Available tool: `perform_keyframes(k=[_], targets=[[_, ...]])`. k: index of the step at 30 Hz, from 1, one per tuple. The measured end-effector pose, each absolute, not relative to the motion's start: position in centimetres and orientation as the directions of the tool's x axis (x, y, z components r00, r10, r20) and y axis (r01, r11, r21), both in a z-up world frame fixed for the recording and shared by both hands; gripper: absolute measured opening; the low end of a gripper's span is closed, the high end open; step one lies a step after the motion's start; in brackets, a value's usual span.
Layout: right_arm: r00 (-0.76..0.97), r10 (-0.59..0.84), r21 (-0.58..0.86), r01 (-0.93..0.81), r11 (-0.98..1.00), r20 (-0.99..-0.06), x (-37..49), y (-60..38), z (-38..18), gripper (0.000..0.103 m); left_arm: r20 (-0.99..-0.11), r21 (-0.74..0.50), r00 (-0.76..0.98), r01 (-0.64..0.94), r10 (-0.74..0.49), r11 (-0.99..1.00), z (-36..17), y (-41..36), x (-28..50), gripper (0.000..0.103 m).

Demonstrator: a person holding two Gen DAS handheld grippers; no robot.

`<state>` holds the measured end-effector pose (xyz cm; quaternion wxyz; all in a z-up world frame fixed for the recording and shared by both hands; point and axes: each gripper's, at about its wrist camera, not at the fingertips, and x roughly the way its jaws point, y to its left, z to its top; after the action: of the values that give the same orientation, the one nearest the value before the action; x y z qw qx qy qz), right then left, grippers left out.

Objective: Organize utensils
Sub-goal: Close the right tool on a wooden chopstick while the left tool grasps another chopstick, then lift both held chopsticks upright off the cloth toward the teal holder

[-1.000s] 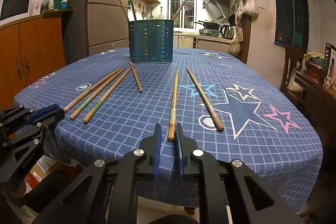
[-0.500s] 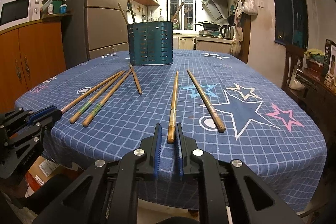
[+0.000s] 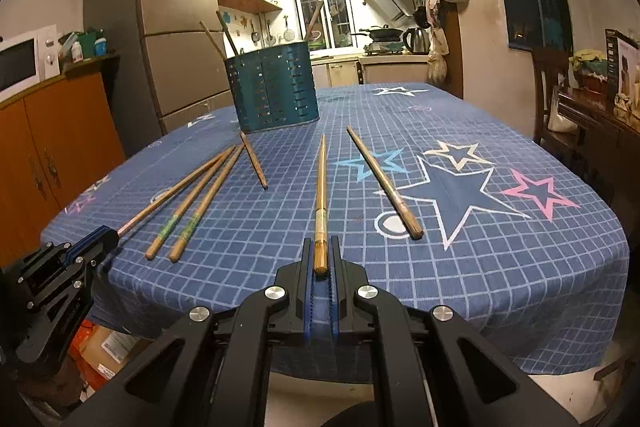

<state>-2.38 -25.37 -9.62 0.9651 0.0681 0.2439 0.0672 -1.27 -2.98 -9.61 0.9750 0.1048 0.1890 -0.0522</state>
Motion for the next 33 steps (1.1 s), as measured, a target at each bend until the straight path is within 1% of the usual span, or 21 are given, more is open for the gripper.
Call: perform_keyframes(k=[5,13,16,25,30,33], targets=[[0.882,0.167,0.171,-0.1,0.98,-0.44,-3.1,-25.4,-8.5,0.008,-0.355,0.17,0.934,0.111,-0.044,0.979,-8.2,-2.1,-1.7,0.005],[0.89,0.16,0.144,-0.108,0.984,-0.427,-4.7,-25.5,-7.1,0.008,-0.311,0.151,0.95,0.07,-0.02,0.986,-5.8,-0.5,-2.5,0.005],[0.894,0.16,0.132,-0.114,0.985,-0.418,-5.1,-25.5,-6.4,0.008,-0.279,0.159,0.96,0.064,-0.017,0.985,-4.7,-0.1,-3.2,0.005],[0.917,0.166,0.136,-0.124,0.983,-0.363,-6.4,-25.8,-3.8,0.008,-0.19,0.171,0.982,0.052,-0.019,0.984,-2.0,0.2,-4.4,0.005],[0.929,0.168,0.137,-0.129,0.982,-0.33,-6.6,-25.9,-2.4,0.008,-0.164,0.158,0.986,0.047,-0.02,0.986,-0.8,0.5,-4.2,0.005],[0.935,0.179,0.139,-0.142,0.98,-0.306,-6.5,-26.2,-1.1,0.008,-0.163,0.151,0.986,0.054,-0.029,0.987,-0.1,0.7,-3.8,0.005]])
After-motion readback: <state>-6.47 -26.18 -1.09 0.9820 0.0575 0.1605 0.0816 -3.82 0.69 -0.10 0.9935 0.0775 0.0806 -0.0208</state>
